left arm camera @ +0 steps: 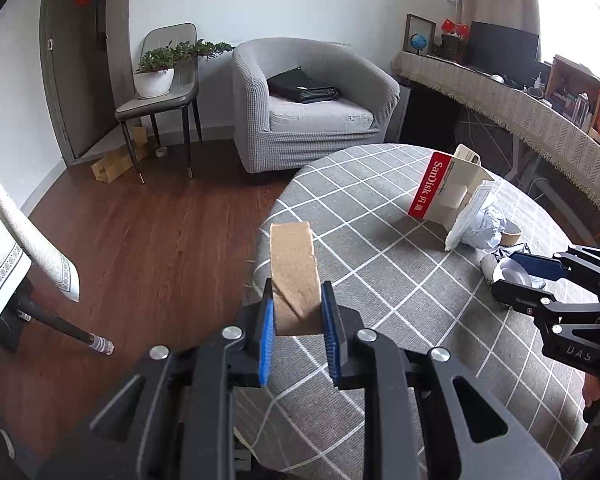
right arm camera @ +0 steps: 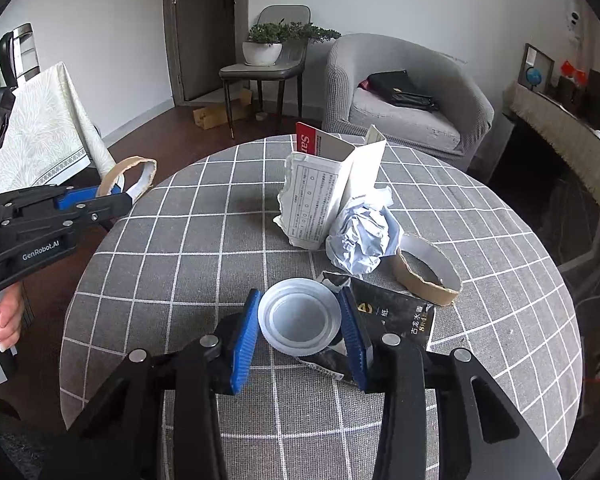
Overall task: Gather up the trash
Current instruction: 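Grasp the brown cardboard strip with the left gripper while the right gripper grasps the white cup lid, then carry the cardboard strip and cup lid with both grippers over the teal bin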
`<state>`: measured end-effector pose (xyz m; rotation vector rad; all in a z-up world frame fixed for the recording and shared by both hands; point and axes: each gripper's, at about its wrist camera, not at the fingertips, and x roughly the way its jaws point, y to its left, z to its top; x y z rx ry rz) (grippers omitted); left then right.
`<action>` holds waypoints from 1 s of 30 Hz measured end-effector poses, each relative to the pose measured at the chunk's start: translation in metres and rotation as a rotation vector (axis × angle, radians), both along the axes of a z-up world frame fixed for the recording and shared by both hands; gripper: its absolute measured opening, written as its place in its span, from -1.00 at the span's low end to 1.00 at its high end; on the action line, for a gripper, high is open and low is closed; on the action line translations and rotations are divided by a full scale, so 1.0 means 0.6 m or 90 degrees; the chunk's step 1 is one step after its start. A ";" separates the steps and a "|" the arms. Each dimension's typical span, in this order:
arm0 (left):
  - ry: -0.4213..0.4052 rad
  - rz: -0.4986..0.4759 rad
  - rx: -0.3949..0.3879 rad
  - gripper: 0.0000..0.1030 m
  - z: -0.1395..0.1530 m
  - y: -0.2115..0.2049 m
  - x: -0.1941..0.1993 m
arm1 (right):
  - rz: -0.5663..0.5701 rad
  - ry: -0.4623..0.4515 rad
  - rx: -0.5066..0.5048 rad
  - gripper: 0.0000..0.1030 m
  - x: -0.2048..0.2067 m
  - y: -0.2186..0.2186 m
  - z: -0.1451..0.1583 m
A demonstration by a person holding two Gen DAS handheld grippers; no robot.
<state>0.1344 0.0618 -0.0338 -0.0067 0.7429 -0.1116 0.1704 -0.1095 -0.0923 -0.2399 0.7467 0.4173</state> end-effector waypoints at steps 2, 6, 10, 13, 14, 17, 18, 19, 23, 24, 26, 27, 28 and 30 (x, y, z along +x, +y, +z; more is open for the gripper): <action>0.000 0.007 0.002 -0.54 0.003 0.012 -0.006 | 0.006 -0.005 0.013 -0.23 -0.003 0.009 0.005; 0.006 0.021 -0.013 -0.54 0.006 0.042 -0.017 | 0.033 -0.002 0.044 -0.23 -0.006 0.037 0.014; 0.019 0.034 -0.027 -0.54 0.003 0.072 -0.029 | 0.074 0.008 0.085 -0.23 -0.014 0.072 0.024; 0.030 0.042 -0.031 -0.54 -0.003 0.090 -0.042 | 0.105 0.018 0.105 -0.23 -0.024 0.108 0.028; 0.034 0.044 -0.036 -0.54 -0.005 0.096 -0.047 | 0.113 0.019 0.108 -0.23 -0.028 0.118 0.029; 0.045 0.048 -0.051 -0.54 -0.014 0.113 -0.062 | 0.142 0.021 0.111 -0.23 -0.039 0.152 0.032; 0.050 0.049 -0.051 -0.54 -0.019 0.119 -0.065 | 0.149 0.023 0.114 -0.23 -0.040 0.162 0.033; 0.056 0.049 -0.050 -0.54 -0.023 0.124 -0.069 | 0.159 0.027 0.119 -0.23 -0.042 0.174 0.033; 0.078 0.054 -0.034 -0.54 -0.047 0.150 -0.091 | 0.184 0.031 0.120 -0.23 -0.048 0.212 0.034; 0.083 0.058 -0.029 -0.54 -0.053 0.158 -0.097 | 0.189 0.031 0.120 -0.23 -0.050 0.222 0.034; 0.097 0.066 -0.021 -0.54 -0.067 0.174 -0.109 | 0.200 0.030 0.118 -0.23 -0.055 0.240 0.034; 0.106 0.069 -0.020 -0.54 -0.075 0.182 -0.114 | 0.205 0.031 0.116 -0.23 -0.056 0.250 0.033; 0.115 0.071 -0.019 -0.54 -0.082 0.188 -0.119 | 0.210 0.032 0.114 -0.23 -0.058 0.258 0.032; 0.139 0.076 -0.020 -0.54 -0.102 0.201 -0.128 | 0.218 0.035 0.109 -0.23 -0.061 0.275 0.027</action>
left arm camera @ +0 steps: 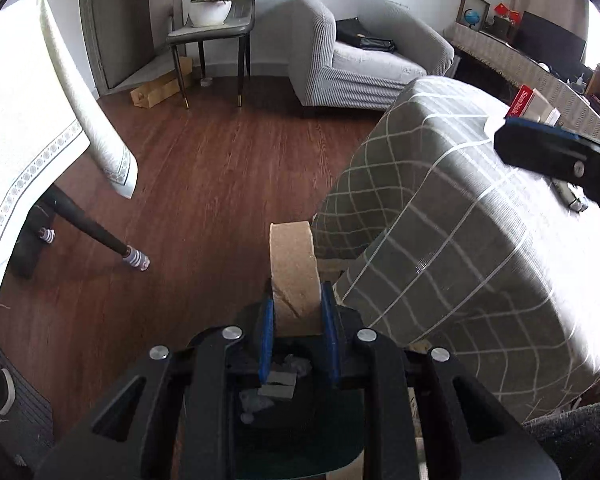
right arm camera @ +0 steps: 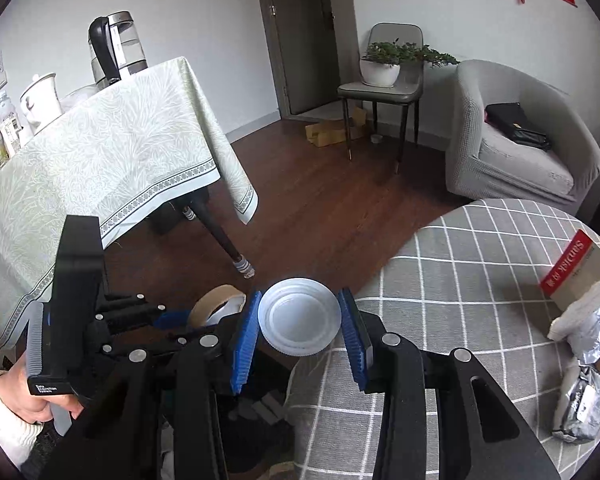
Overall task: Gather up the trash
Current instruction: 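Carry the cardboard strip and cup lid with both grippers over the teal bin, then open both grippers to drop the strip and lid into the bin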
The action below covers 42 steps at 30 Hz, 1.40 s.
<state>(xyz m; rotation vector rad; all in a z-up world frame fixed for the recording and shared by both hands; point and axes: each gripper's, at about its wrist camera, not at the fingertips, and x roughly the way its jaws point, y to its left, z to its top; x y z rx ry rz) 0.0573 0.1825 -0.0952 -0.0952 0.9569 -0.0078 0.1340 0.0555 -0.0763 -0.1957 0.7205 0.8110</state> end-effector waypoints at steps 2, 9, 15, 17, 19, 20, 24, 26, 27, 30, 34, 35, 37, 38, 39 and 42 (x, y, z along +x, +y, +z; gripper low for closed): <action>0.027 0.009 0.005 -0.54 -0.021 0.012 -0.008 | 0.009 0.003 -0.007 -0.23 -0.002 0.016 -0.007; 0.112 0.005 0.000 -0.54 -0.087 0.039 -0.033 | 0.035 0.008 -0.024 -0.23 -0.009 0.068 -0.021; 0.171 -0.011 0.021 -0.54 -0.129 0.051 -0.059 | 0.051 0.018 -0.030 -0.23 -0.013 0.104 -0.035; 0.187 -0.013 0.022 -0.52 -0.140 0.059 -0.067 | 0.055 0.021 -0.031 -0.23 -0.013 0.116 -0.040; 0.199 -0.014 0.019 -0.45 -0.149 0.066 -0.072 | 0.059 0.026 -0.031 -0.23 -0.013 0.128 -0.045; 0.205 -0.014 0.018 -0.43 -0.153 0.070 -0.076 | 0.060 0.029 -0.032 -0.23 -0.014 0.134 -0.047; 0.210 -0.002 0.012 -0.23 -0.163 0.089 -0.092 | 0.066 0.035 -0.039 -0.23 -0.015 0.160 -0.061; 0.198 0.005 0.008 -0.15 -0.156 0.098 -0.099 | 0.069 0.039 -0.045 -0.23 -0.014 0.173 -0.068; 0.188 0.009 0.008 -0.05 -0.151 0.104 -0.103 | 0.070 0.042 -0.049 -0.23 -0.014 0.181 -0.074; 0.153 0.025 0.003 0.10 -0.134 0.119 -0.113 | 0.072 0.051 -0.064 -0.23 -0.016 0.196 -0.093; 0.105 0.058 -0.012 0.18 -0.106 0.146 -0.116 | 0.075 0.063 -0.086 -0.23 -0.016 0.218 -0.119; 0.093 0.067 -0.016 0.19 -0.097 0.154 -0.120 | 0.076 0.066 -0.092 -0.23 -0.016 0.223 -0.125; 0.069 0.083 -0.024 0.21 -0.079 0.168 -0.126 | 0.081 0.074 -0.105 -0.23 -0.019 0.234 -0.141; 0.058 0.089 -0.030 0.21 -0.071 0.172 -0.128 | 0.084 0.077 -0.112 -0.23 -0.021 0.240 -0.148; 0.046 0.094 -0.036 0.21 -0.060 0.178 -0.130 | 0.087 0.080 -0.119 -0.23 -0.023 0.245 -0.156; 0.012 0.109 -0.045 0.15 -0.032 0.194 -0.138 | 0.097 0.088 -0.143 -0.23 -0.032 0.262 -0.182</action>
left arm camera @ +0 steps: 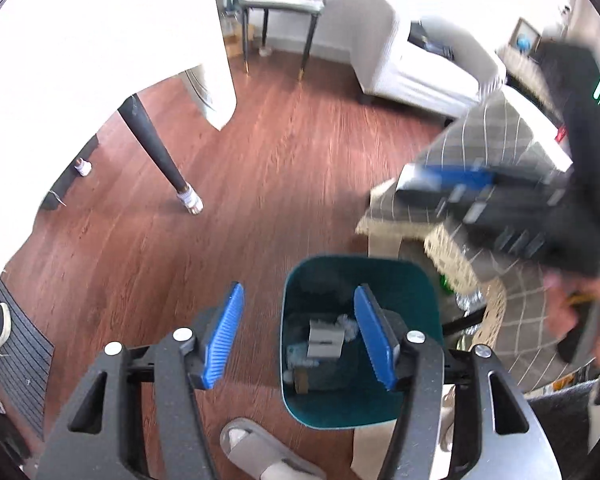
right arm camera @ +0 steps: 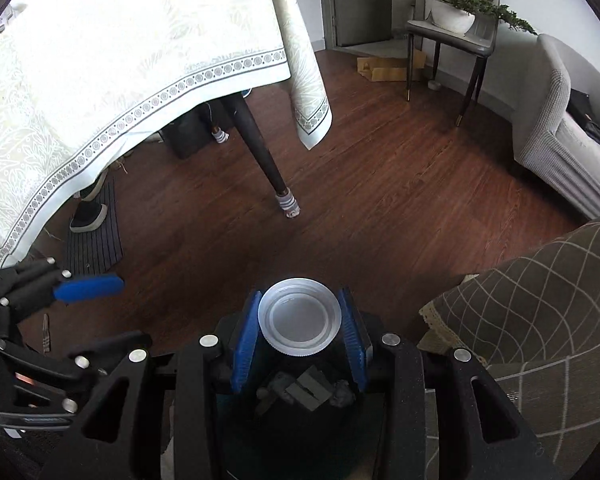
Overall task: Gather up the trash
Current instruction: 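Open both grippers to drop the strip and lid into the bin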
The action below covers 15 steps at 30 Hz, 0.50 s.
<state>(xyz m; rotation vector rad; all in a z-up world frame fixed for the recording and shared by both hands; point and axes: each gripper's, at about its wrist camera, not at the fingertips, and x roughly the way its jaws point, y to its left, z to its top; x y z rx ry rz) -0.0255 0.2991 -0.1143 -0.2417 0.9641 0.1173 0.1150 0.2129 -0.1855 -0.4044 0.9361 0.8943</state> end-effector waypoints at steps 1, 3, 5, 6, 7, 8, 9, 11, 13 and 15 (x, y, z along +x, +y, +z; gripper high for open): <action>-0.011 0.006 0.001 0.12 0.009 0.004 -0.002 | 0.004 0.002 -0.008 -0.23 -0.002 0.006 -0.007; -0.027 0.014 0.005 0.05 0.024 0.007 -0.004 | 0.013 0.004 -0.023 -0.23 -0.008 0.015 -0.020; -0.040 0.018 0.015 -0.02 0.038 0.008 -0.005 | 0.020 0.006 -0.038 -0.23 -0.013 0.021 -0.033; -0.045 0.018 0.018 -0.06 0.042 0.007 -0.004 | 0.023 0.007 -0.045 -0.23 -0.016 0.023 -0.039; -0.050 0.017 0.020 -0.11 0.047 0.006 -0.003 | 0.025 0.010 -0.053 -0.23 -0.017 0.027 -0.047; -0.054 0.017 0.022 -0.14 0.052 0.006 -0.002 | 0.028 0.013 -0.060 -0.23 -0.018 0.028 -0.052; -0.058 0.017 0.025 -0.17 0.056 0.007 -0.002 | 0.030 0.015 -0.068 -0.23 -0.020 0.029 -0.060; -0.063 0.015 0.037 -0.23 0.065 0.003 0.002 | 0.033 0.019 -0.081 -0.23 -0.023 0.031 -0.072; -0.069 0.016 0.043 -0.29 0.073 0.001 0.005 | 0.037 0.023 -0.094 -0.23 -0.028 0.032 -0.086; -0.077 0.011 0.040 -0.33 0.084 -0.002 0.012 | 0.042 0.028 -0.106 -0.23 -0.033 0.032 -0.099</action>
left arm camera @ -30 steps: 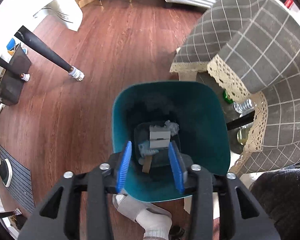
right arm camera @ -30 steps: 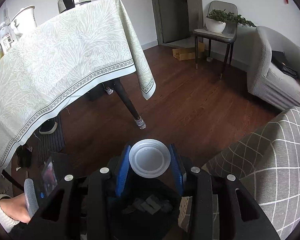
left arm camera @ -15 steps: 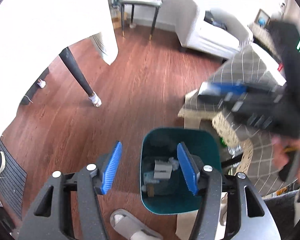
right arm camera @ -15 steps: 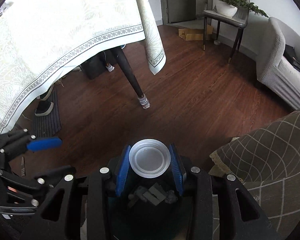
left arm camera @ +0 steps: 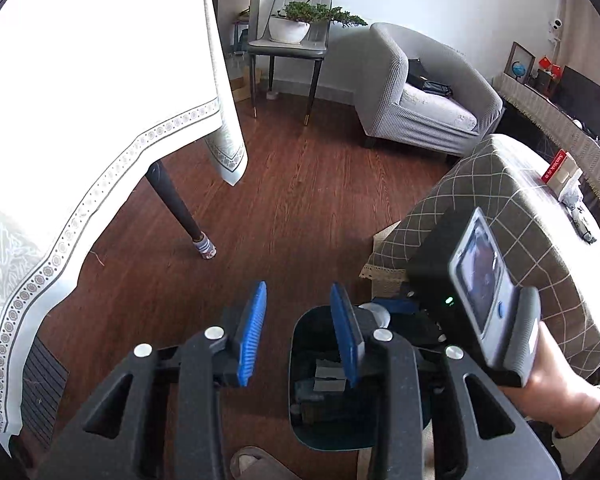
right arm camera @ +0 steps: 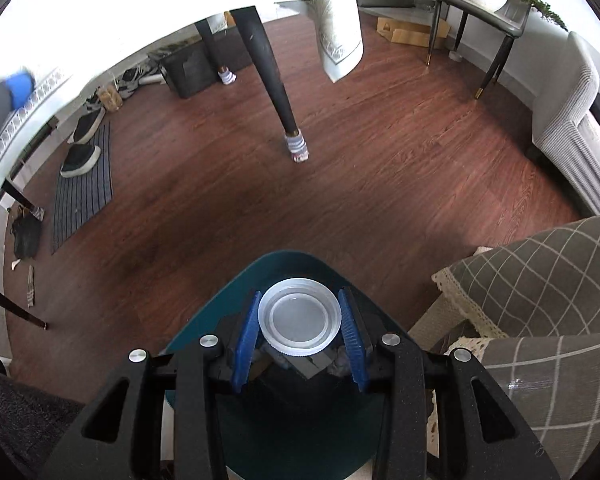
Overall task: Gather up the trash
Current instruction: 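Open both grippers to drop the strip and lid into the bin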
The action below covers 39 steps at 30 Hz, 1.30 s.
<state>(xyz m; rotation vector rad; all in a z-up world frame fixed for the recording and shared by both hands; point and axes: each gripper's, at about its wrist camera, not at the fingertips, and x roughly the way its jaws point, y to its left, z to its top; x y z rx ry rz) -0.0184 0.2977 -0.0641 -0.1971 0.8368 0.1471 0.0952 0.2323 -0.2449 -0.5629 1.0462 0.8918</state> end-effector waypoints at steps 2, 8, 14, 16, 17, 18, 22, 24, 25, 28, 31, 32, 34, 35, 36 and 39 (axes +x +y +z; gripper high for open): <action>-0.012 -0.006 0.006 -0.33 0.013 -0.010 0.003 | 0.007 0.004 -0.012 -0.23 -0.004 -0.001 -0.013; -0.029 -0.022 0.029 -0.44 0.033 -0.037 0.016 | 0.019 0.015 -0.033 -0.23 -0.018 -0.008 -0.042; -0.039 -0.030 0.020 -0.46 0.047 -0.063 0.026 | 0.015 0.020 -0.051 -0.23 -0.023 -0.025 -0.061; -0.043 -0.034 0.014 -0.46 0.054 -0.069 0.026 | 0.013 0.024 -0.055 -0.22 -0.023 -0.032 -0.067; -0.046 -0.035 0.014 -0.46 0.057 -0.072 0.028 | 0.013 0.026 -0.057 -0.23 -0.025 -0.036 -0.070; -0.049 -0.034 0.015 -0.46 0.061 -0.074 0.030 | 0.013 0.025 -0.060 -0.22 -0.025 -0.040 -0.074; -0.063 -0.024 0.004 -0.46 0.074 -0.074 0.035 | 0.009 0.023 -0.067 -0.22 -0.026 -0.053 -0.080; -0.067 -0.020 -0.003 -0.46 0.078 -0.072 0.039 | 0.008 0.022 -0.067 -0.05 -0.027 -0.060 -0.081; -0.069 -0.018 -0.003 -0.46 0.080 -0.073 0.041 | 0.006 0.018 -0.067 0.08 -0.028 -0.065 -0.080; -0.071 -0.017 0.011 -0.45 0.088 -0.076 0.046 | 0.005 0.020 -0.063 0.10 -0.027 -0.078 -0.076; -0.075 -0.014 0.017 -0.45 0.093 -0.081 0.050 | 0.008 0.017 -0.046 0.10 -0.029 -0.088 -0.059; -0.075 -0.014 0.012 -0.45 0.093 -0.082 0.051 | 0.009 0.016 -0.040 0.10 -0.029 -0.092 -0.053; -0.075 -0.012 0.006 -0.45 0.094 -0.084 0.057 | 0.012 0.011 -0.024 0.10 -0.031 -0.097 -0.038; -0.077 -0.011 0.006 -0.45 0.095 -0.085 0.059 | 0.015 0.009 -0.017 0.10 -0.033 -0.100 -0.030; -0.078 -0.011 0.006 -0.45 0.098 -0.086 0.061 | 0.017 0.005 -0.008 0.11 -0.036 -0.104 -0.021; -0.087 -0.006 0.022 -0.44 0.107 -0.090 0.065 | 0.028 -0.009 0.015 0.12 -0.046 -0.109 0.006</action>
